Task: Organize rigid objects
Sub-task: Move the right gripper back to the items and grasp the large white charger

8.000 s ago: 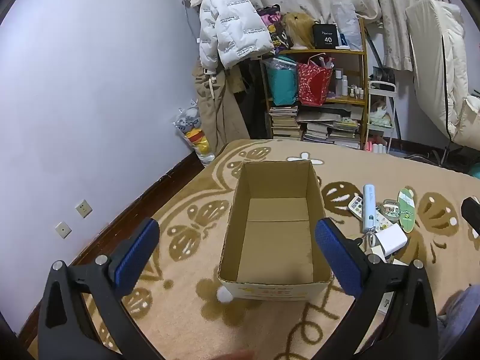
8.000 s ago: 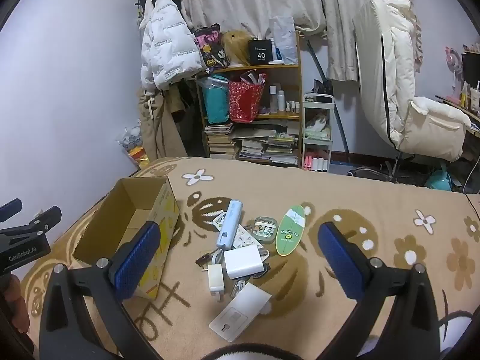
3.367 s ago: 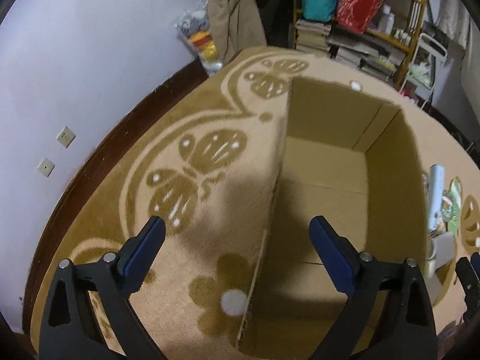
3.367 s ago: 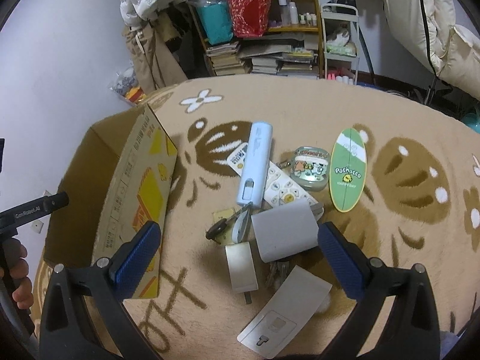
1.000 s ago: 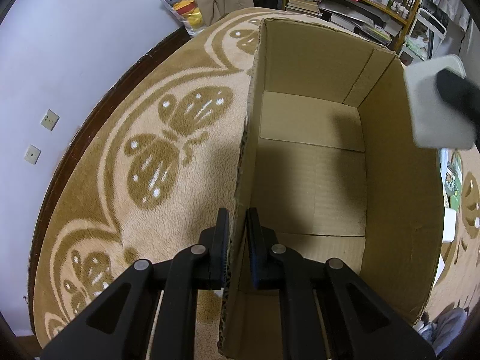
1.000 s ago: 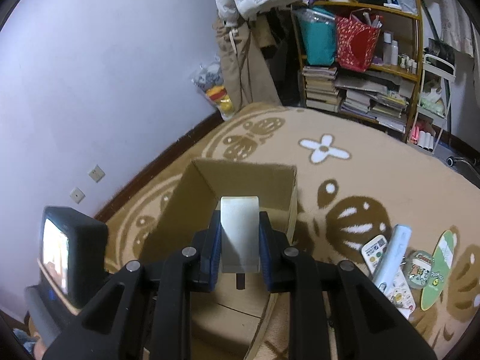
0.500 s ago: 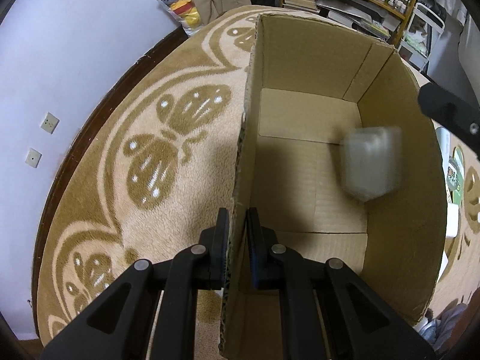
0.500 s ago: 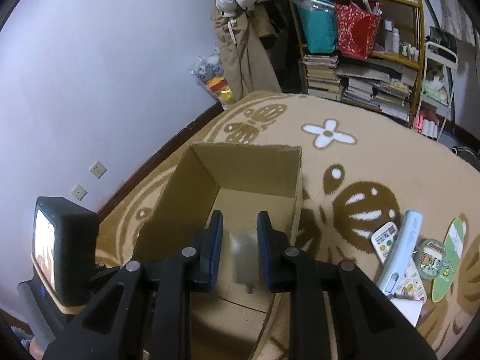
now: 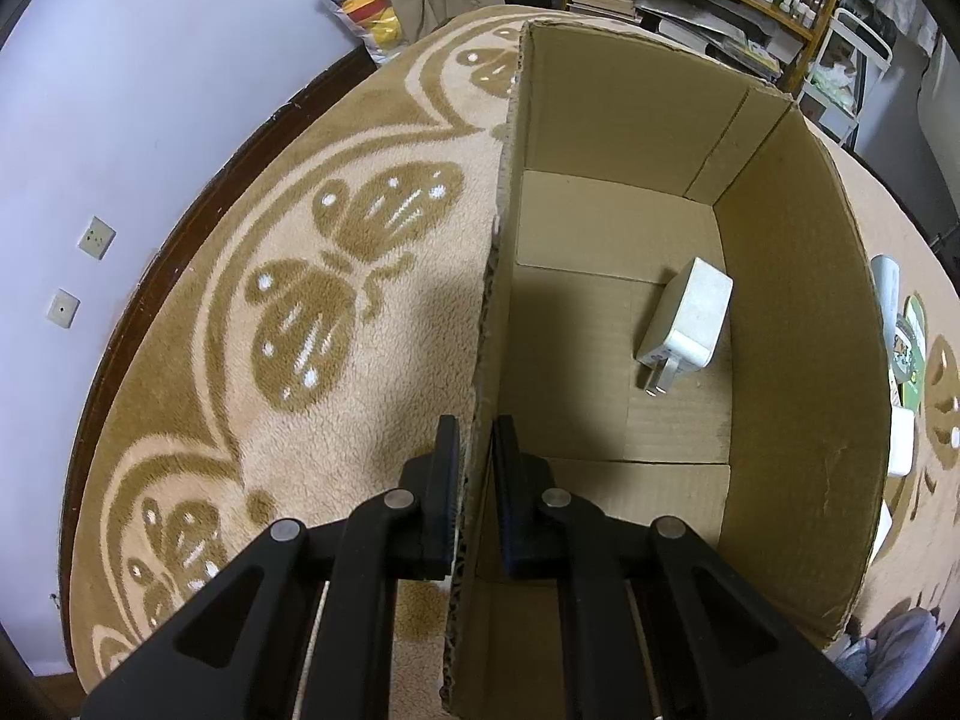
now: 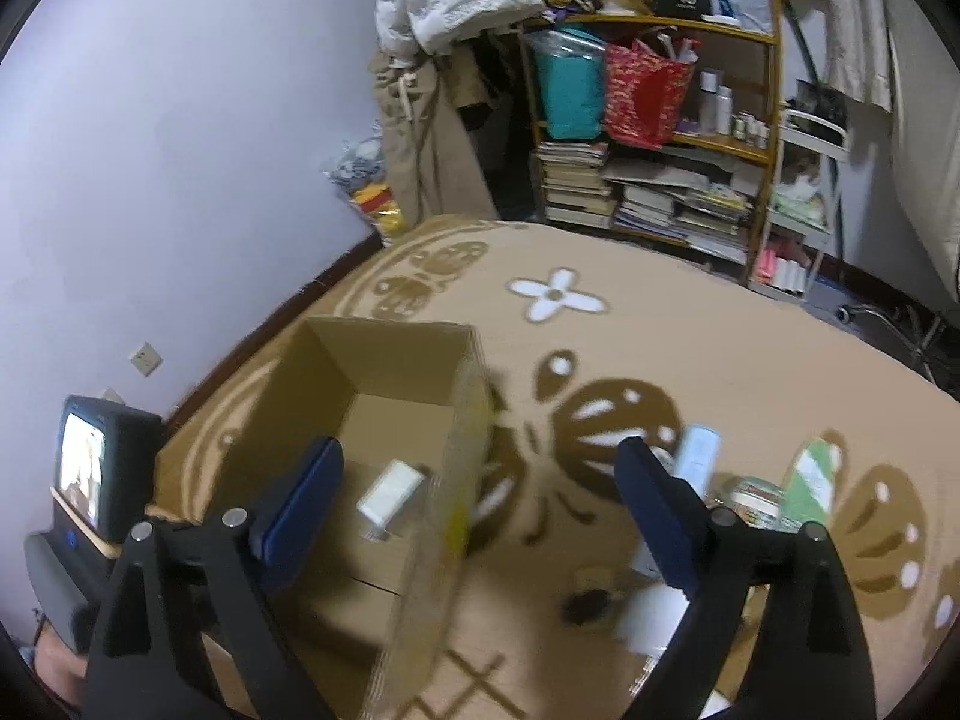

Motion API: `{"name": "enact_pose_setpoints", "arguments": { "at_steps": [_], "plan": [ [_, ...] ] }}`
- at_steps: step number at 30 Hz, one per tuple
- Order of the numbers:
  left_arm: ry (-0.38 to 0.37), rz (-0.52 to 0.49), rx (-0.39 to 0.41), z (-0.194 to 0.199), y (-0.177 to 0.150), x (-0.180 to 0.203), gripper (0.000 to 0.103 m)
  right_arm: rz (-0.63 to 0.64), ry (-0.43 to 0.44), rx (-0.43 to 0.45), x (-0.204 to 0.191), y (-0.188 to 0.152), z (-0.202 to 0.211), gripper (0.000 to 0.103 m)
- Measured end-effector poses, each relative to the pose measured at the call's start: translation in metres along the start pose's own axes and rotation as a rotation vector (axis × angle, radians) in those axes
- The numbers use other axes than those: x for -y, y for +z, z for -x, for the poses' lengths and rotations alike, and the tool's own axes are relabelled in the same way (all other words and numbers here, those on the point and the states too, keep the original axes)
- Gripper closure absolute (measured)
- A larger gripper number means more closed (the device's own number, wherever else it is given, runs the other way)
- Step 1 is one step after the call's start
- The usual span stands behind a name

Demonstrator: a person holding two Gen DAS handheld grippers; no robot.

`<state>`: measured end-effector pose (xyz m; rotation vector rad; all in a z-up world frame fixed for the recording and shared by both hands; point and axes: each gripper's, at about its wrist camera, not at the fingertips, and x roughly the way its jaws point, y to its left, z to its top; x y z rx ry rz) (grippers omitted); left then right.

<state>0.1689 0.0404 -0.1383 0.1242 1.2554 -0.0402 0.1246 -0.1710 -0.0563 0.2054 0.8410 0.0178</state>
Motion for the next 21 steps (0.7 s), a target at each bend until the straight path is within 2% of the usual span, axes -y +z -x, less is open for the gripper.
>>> {"name": "enact_pose_setpoints", "arguments": {
  "at_steps": [2,14,21],
  "plan": [
    [0.002,-0.001,0.000,0.000,0.000,0.000,0.092,-0.009,-0.027,-0.014,0.012,-0.003,0.001,0.000],
    [-0.001,0.009,-0.002,0.000,-0.001,-0.002,0.091,-0.027,-0.180,-0.103,0.062,-0.037,-0.006,0.000],
    [-0.005,0.014,-0.004,0.000,-0.001,-0.003,0.091,-0.051,-0.201,-0.152,0.082,-0.059,-0.012,0.000]
  ]
}}
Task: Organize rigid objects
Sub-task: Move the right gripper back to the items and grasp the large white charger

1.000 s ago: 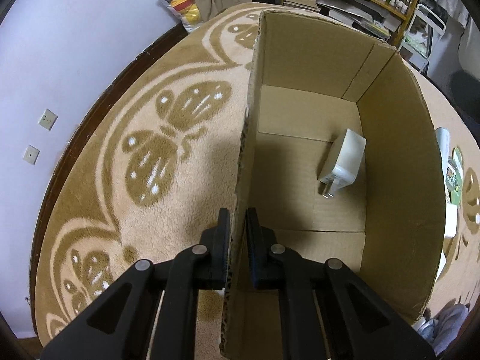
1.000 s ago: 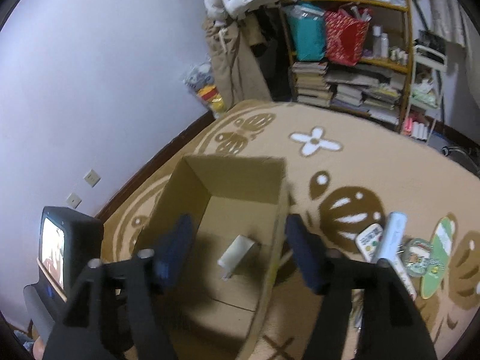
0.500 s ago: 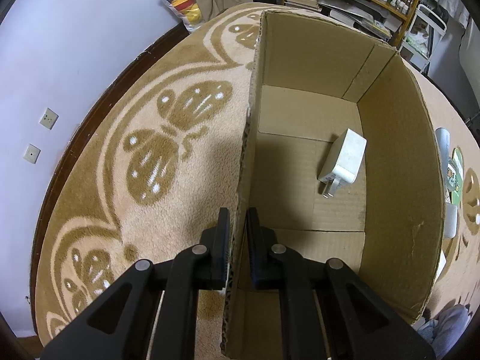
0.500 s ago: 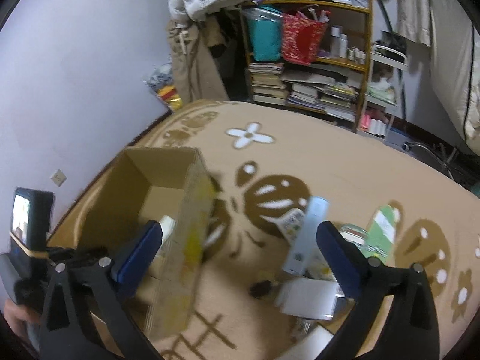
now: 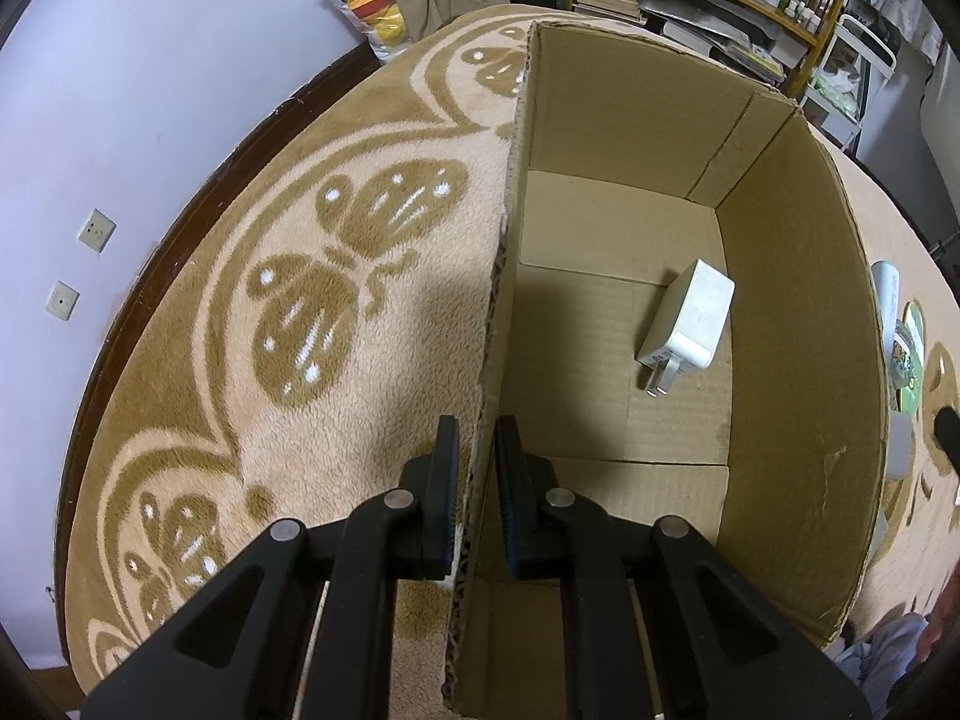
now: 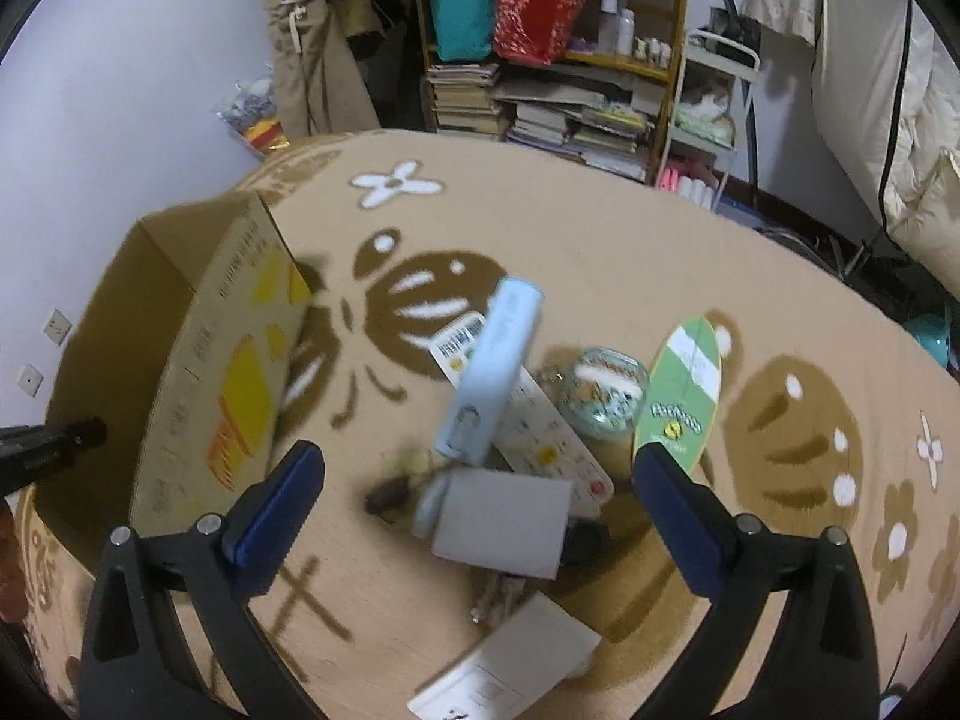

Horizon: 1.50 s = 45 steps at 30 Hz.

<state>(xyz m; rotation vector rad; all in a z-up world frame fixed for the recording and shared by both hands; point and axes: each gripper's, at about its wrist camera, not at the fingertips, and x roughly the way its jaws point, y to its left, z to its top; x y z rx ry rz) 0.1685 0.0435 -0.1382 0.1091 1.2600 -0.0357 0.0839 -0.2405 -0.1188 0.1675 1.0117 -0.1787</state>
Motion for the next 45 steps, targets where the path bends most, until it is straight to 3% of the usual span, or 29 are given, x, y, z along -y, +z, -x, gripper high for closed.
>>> {"name": "enact_pose_setpoints", "arguments": {
  "at_steps": [9,14,24,45],
  "plan": [
    [0.001,0.005,-0.001,0.001,0.000,-0.001,0.091,-0.073,-0.013,-0.028,0.023,-0.021,-0.018,0.000],
    [0.000,0.007,-0.002,0.001,0.000,-0.001,0.090,-0.009,-0.082,-0.040,0.018,-0.026,-0.027,0.000],
    [-0.001,0.009,-0.002,0.001,0.000,-0.001,0.090,0.063,-0.131,-0.075,0.011,-0.032,-0.044,0.000],
    [0.006,0.006,-0.004,0.000,0.000,-0.001,0.089,0.017,-0.086,-0.139,0.004,-0.037,-0.060,0.000]
  ]
}}
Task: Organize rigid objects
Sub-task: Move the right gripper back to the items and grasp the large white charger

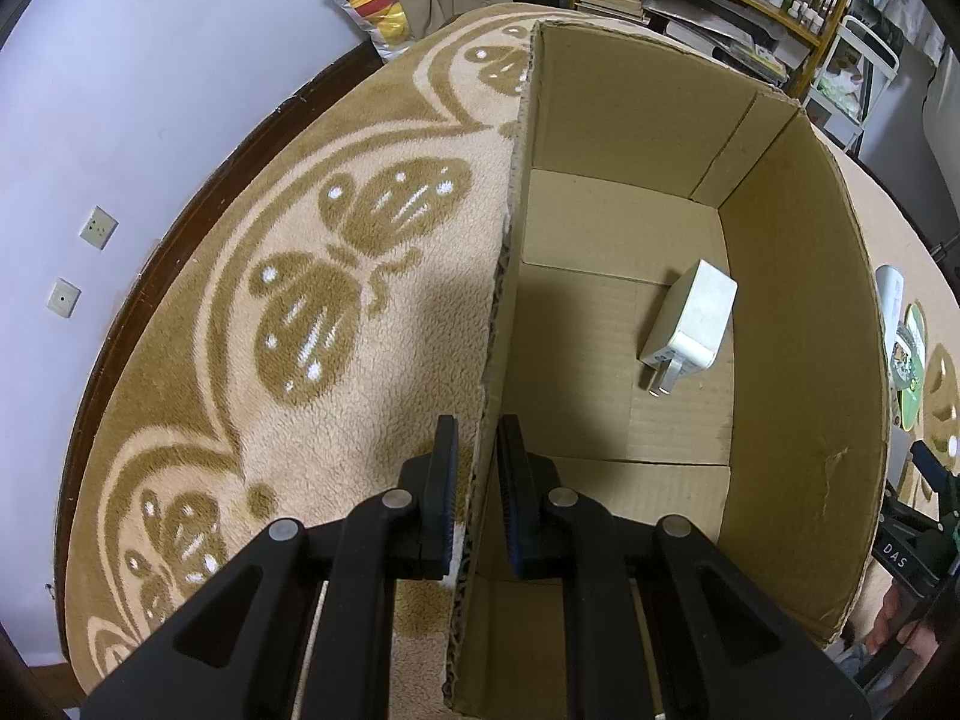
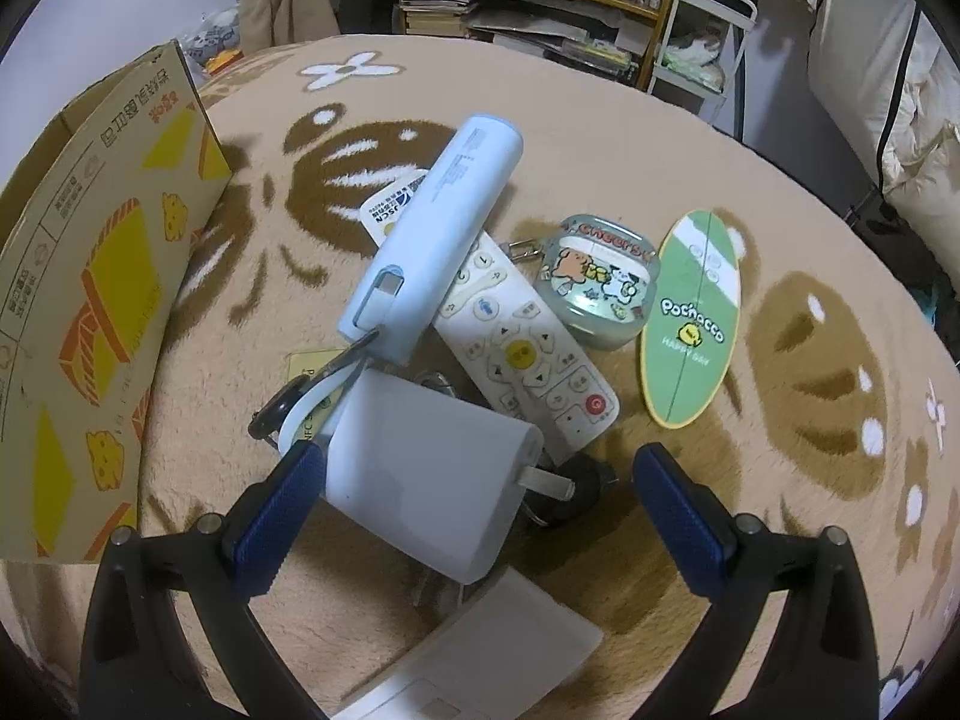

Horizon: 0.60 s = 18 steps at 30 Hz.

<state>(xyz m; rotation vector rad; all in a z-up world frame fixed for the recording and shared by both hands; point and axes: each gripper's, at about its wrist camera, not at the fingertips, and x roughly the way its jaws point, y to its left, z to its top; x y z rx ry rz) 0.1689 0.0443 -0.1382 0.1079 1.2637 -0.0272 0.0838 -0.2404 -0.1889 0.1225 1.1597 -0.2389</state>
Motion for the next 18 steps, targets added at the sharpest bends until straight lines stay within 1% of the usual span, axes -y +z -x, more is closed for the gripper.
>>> {"name": "enact_pose_setpoints", "arguments": {
  "at_steps": [2,5,7,10,11,12,15,18],
  "plan": [
    [0.001,0.000,0.000,0.000,0.000,0.000,0.089,-0.001,0.004,-0.016,-0.002,-0.001,0.002,0.000],
    [0.003,-0.002,0.000,0.000,0.000,0.000,0.089,0.017,0.004,-0.002,-0.008,-0.001,0.006,0.000],
    [0.003,-0.003,0.000,0.000,0.000,0.000,0.089,0.011,0.011,-0.019,-0.009,-0.001,0.001,0.000],
    [0.003,-0.002,0.000,0.000,0.000,0.000,0.089,-0.009,-0.004,-0.048,-0.007,-0.005,-0.006,0.000],
    [0.003,-0.003,0.000,0.000,0.000,0.000,0.089,-0.014,0.010,-0.059,-0.006,-0.006,-0.008,0.001],
    [0.003,-0.003,0.000,0.000,0.000,0.000,0.089,-0.020,0.026,-0.062,-0.005,-0.006,-0.009,0.005],
    [0.004,-0.003,0.000,0.000,0.000,0.000,0.089,-0.020,0.028,-0.031,-0.005,-0.004,-0.004,0.012],
    [0.002,-0.002,-0.001,0.000,0.000,-0.001,0.089,-0.029,0.043,-0.029,-0.005,-0.003,-0.003,0.012]
  ]
}}
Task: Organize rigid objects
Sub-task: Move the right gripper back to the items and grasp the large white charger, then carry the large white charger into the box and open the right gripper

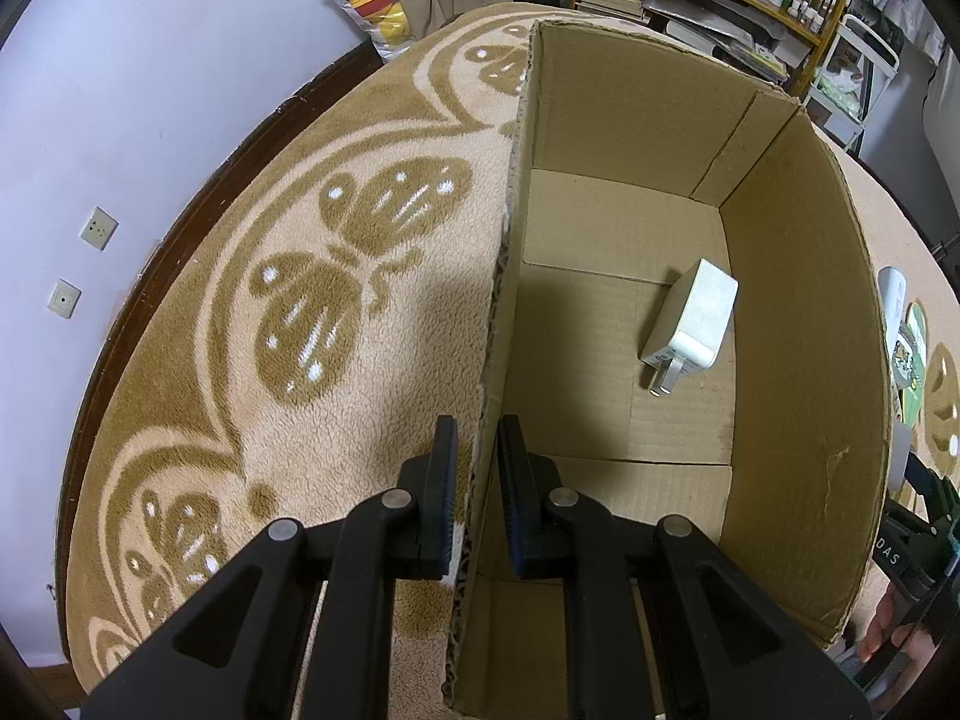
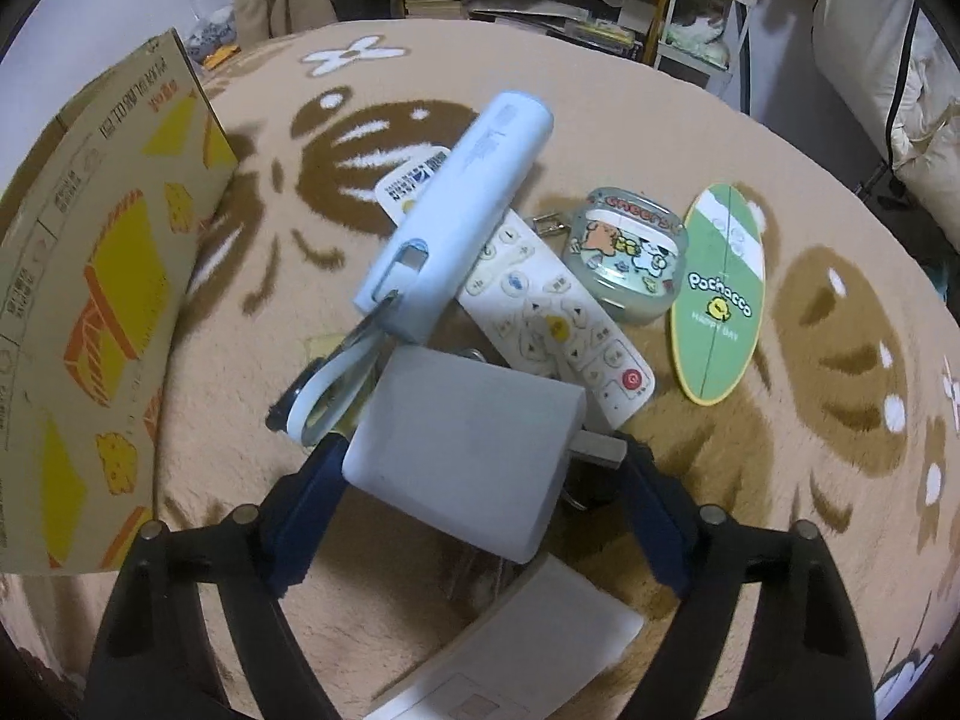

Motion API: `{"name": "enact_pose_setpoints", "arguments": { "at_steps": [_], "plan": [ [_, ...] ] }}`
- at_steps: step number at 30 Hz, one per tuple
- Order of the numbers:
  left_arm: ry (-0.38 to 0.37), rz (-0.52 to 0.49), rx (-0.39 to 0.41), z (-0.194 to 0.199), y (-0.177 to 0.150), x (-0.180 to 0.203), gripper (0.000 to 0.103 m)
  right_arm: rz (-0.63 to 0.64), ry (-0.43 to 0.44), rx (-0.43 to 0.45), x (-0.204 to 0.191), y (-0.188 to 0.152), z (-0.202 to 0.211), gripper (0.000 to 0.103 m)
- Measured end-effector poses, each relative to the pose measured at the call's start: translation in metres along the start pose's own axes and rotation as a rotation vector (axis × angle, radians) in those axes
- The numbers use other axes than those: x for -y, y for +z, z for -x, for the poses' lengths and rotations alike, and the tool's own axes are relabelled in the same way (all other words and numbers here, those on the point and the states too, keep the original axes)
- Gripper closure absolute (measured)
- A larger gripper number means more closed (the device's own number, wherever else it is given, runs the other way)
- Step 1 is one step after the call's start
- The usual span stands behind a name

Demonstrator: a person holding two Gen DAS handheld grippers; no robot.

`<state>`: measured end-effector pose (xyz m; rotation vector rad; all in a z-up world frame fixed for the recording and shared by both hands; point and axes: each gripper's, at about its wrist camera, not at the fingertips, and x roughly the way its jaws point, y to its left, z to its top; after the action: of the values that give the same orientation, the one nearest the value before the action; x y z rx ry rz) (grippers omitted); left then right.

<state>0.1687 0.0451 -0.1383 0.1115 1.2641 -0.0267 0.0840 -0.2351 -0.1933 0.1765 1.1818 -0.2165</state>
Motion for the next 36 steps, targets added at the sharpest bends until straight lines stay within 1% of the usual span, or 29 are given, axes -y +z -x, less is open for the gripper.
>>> {"name": "enact_pose_setpoints", "arguments": {
  "at_steps": [9,17,21,26,29,33,36],
  "plan": [
    [0.004,0.003,-0.004,0.000,0.000,0.000,0.089,0.000,-0.010,0.015,-0.001,0.004,-0.002,0.012],
    [0.002,0.003,-0.004,0.000,0.000,0.000,0.089,-0.037,0.021,0.016,0.006,0.002,0.004,0.012],
    [0.003,0.003,-0.004,0.000,0.000,0.000,0.089,-0.079,0.053,0.016,0.012,0.004,0.010,0.013],
    [0.003,0.003,-0.004,0.000,0.000,0.000,0.089,-0.113,0.081,0.035,0.015,0.005,0.016,0.013],
    [0.003,0.003,-0.004,0.001,0.000,0.000,0.089,-0.114,0.078,0.045,0.014,0.003,0.019,0.013],
    [0.004,0.000,-0.004,0.000,-0.001,0.000,0.089,-0.120,0.053,0.018,0.014,0.002,0.021,0.013],
    [0.002,0.008,-0.011,-0.002,-0.001,-0.001,0.089,-0.141,0.078,0.022,0.017,0.000,0.026,0.013]
  ]
}}
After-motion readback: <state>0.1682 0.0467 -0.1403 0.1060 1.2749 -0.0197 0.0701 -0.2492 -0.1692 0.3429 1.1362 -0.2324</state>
